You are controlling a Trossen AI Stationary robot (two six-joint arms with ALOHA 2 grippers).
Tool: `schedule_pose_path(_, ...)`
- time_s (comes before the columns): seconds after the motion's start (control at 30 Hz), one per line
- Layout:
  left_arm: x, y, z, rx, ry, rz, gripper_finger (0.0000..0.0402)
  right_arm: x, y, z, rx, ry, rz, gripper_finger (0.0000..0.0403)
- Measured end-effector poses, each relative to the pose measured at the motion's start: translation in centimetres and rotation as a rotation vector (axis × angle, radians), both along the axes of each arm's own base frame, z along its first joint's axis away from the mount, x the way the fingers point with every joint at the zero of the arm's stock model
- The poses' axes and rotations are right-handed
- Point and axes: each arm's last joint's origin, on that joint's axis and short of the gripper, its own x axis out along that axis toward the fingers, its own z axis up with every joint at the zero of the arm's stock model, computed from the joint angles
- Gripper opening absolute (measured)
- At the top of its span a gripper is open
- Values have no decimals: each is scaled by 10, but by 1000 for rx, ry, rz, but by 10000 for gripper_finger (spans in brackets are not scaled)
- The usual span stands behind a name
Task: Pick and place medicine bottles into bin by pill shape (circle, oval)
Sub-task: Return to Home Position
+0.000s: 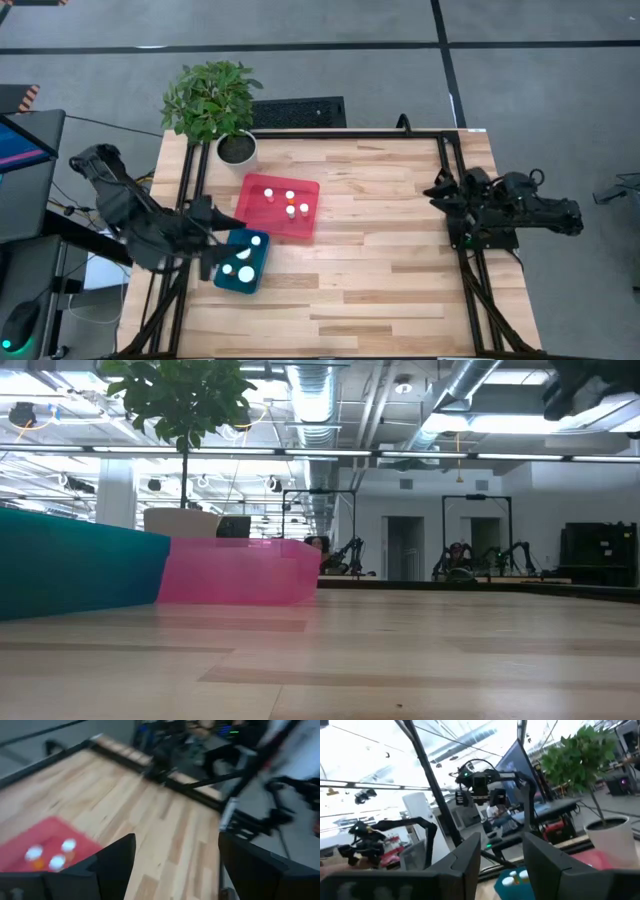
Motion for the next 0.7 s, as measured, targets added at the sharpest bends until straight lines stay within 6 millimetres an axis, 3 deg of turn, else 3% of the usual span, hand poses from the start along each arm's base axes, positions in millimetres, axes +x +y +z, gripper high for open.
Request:
schedule_pose_path(0.1, -8, 9, 9, 38, -36, -75, 277, -4, 0, -2, -18, 13, 3, 159)
schedule_pose_path(0.3, -26, 27, -8, 52, -212, -239, 277, -9, 3, 4, -84, -61, 107, 159)
schedule_pose_path(0.57, -46, 44, -94, -66, -529, -492, 277, -9, 0, 2, -128, -34, 134, 160)
schedule_pose_path(0.7, -55, 49, -134, -100, -637, -564, 277, -10, -1, 2, -238, -42, 147, 163)
